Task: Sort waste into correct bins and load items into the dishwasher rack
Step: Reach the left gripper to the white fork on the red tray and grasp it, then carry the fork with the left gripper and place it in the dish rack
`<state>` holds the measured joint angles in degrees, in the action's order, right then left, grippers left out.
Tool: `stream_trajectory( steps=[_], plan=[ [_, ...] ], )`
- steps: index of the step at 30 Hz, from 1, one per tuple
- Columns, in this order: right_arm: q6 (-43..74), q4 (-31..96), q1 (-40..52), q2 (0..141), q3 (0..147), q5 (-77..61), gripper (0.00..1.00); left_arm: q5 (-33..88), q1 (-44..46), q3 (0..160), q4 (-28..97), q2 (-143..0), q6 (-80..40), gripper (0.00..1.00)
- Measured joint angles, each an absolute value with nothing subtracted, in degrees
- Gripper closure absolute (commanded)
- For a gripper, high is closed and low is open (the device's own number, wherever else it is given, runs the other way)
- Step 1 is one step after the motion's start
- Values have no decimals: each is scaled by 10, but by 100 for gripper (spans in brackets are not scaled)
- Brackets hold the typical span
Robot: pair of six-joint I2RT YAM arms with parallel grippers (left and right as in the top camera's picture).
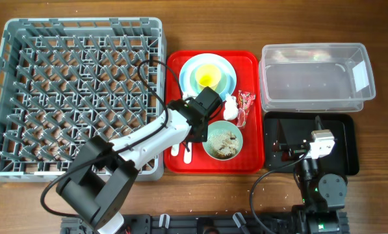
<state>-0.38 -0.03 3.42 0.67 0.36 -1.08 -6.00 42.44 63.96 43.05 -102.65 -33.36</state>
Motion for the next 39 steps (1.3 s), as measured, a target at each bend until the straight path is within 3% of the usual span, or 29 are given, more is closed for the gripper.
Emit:
stream_trajectory(
  steps=[13,15,17,28,39],
  plan=[
    [-4,0,34,7,4,-11,0,-62,424,640,409,-1064,-334,78],
    [-4,0,34,7,4,-11,0,-62,424,640,403,-1069,-334,83],
    [-4,0,34,7,4,-11,0,-62,424,642,398,-1071,-334,96],
    [-4,0,34,7,4,-11,0,-99,424,646,398,-1070,-335,96],
    [-4,-1,34,7,4,-11,0,-168,424,644,407,-845,-322,96]
  ],
)
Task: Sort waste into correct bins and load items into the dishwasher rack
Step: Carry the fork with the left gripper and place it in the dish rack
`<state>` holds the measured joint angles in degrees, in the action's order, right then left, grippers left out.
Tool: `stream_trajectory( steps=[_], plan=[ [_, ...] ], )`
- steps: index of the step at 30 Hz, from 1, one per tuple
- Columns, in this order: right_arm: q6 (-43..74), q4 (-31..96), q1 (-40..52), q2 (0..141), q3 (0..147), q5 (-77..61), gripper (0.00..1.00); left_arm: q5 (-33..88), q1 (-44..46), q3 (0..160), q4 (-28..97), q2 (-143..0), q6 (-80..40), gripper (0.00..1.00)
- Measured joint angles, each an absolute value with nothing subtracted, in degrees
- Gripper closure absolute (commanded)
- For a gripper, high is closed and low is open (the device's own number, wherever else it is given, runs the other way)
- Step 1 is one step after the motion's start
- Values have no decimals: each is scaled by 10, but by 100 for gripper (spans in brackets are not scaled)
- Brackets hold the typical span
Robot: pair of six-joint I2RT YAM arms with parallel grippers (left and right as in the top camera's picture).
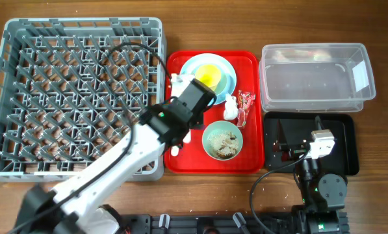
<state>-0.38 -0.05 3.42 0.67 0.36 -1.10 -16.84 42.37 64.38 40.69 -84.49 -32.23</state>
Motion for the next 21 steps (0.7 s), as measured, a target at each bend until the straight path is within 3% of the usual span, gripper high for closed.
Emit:
stream_trajectory(
  steps=[6,9,14,21],
  plan=[
    [-4,0,34,7,4,-11,0,-284,394,644,407,-774,-258,96],
    [-4,-1,34,7,4,-11,0,-318,325,644,407,-778,-229,96],
    [-4,0,34,7,4,-11,0,-294,243,644,406,-789,-221,96],
    [-4,-1,34,7,4,-11,0,-185,217,644,391,-813,-207,96]
  ],
)
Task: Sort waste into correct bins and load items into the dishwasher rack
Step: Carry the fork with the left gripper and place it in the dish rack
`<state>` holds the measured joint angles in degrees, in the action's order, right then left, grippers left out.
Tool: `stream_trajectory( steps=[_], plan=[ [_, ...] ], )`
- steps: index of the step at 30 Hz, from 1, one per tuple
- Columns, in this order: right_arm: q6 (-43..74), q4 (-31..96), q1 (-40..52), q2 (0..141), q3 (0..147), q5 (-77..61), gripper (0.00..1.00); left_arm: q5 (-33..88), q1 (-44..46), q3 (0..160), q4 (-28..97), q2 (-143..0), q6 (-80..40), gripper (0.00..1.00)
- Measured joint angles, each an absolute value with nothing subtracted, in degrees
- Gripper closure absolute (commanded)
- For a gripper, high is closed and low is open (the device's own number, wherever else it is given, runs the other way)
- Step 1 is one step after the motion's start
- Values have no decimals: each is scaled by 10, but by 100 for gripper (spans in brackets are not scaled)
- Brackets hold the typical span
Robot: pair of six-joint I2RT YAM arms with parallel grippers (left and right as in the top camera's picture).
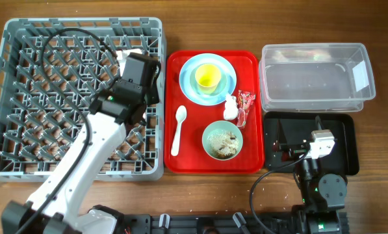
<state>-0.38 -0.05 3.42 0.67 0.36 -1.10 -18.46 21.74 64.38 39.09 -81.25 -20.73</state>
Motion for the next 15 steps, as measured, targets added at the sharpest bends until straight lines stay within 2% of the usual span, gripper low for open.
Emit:
stream_trajectory(
  steps=[8,9,10,11,13,15],
  plan=[
    [-4,0,34,7,4,-11,0,-150,217,644,372,-906,-176,96],
    [-4,0,34,7,4,-11,0,-149,217,644,369,-917,-176,91],
    [-4,0,34,7,4,-11,0,-148,217,644,369,-921,-174,76],
    [-4,0,34,7,4,-11,0,-147,217,644,367,-923,-173,70],
    [-4,0,34,7,4,-11,0,-146,217,644,362,-923,-171,71],
    [-4,0,34,7,4,-11,0,-145,217,644,357,-923,-168,67]
  ],
)
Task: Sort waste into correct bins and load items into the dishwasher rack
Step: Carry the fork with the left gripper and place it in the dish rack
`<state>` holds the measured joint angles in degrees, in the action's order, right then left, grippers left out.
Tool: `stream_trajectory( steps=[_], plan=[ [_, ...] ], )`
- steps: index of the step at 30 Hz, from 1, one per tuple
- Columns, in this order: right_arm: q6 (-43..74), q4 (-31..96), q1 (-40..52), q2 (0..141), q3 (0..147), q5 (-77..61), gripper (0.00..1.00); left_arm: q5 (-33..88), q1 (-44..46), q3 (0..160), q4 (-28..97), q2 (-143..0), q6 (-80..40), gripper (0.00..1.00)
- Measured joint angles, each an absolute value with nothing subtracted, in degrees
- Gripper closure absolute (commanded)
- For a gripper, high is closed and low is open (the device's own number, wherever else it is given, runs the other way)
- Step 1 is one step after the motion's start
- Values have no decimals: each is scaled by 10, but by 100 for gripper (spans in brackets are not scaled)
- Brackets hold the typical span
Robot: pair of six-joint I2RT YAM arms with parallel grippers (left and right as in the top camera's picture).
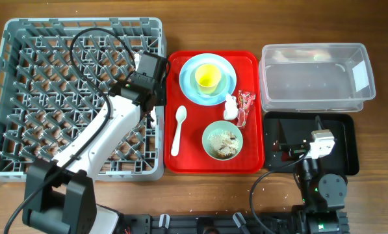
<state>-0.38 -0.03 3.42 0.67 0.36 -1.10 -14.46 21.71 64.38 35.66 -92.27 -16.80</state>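
The grey dishwasher rack [25, 97] fills the left of the overhead view. My left gripper [146, 77] hangs over the rack's right edge, next to the red tray [252, 162]. Its jaws are hidden under the wrist, so what it holds cannot be told. A small white piece [153, 119] shows at the rack's right edge below the arm. On the tray lie a white spoon [179, 130], a blue plate [227, 83] with a yellow cup [207, 77], a green bowl of food scraps [223, 140], a crumpled white tissue [230, 107] and a red wrapper [246, 103]. My right gripper [284, 148] rests shut over the black tray [346, 140].
A clear plastic bin [314, 78] stands at the back right, behind the black tray. The rack's high walls border the red tray's left side. Bare wooden table runs along the front edge.
My left gripper has shifted a little to the right, from over the rack's upper right cells to the rack's right edge. The white piece that stuck out beside it no longer shows there.
At first my left gripper was low over the tray's front, where two white utensils lay. Then it was near the tray's left side with something white. Then it stood over the rack, and one spoon lay on the tray. Now it is at the rack's right edge.
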Motion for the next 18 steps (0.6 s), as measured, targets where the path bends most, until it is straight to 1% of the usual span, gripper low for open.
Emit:
stream_trajectory(
  steps=[5,8,9,10,11,13,15,18],
  plan=[
    [-4,-1,34,7,4,-11,0,-144,217,645,360,-907,-168,67],
    [-4,0,34,7,4,-11,0,-116,217,648,371,-841,-168,66],
    [-4,0,34,7,4,-11,0,-103,217,652,376,-816,-168,68],
    [-4,0,34,7,4,-11,0,-91,217,657,387,-790,-169,73],
    [-4,-1,34,7,4,-11,0,-86,217,658,390,-780,-170,76],
    [-4,0,34,7,4,-11,0,-79,216,658,398,-774,-171,78],
    [-4,0,34,7,4,-11,0,-74,211,658,401,-782,-174,91],
    [-4,-1,34,7,4,-11,0,-72,195,658,400,-808,-188,93]
  ],
)
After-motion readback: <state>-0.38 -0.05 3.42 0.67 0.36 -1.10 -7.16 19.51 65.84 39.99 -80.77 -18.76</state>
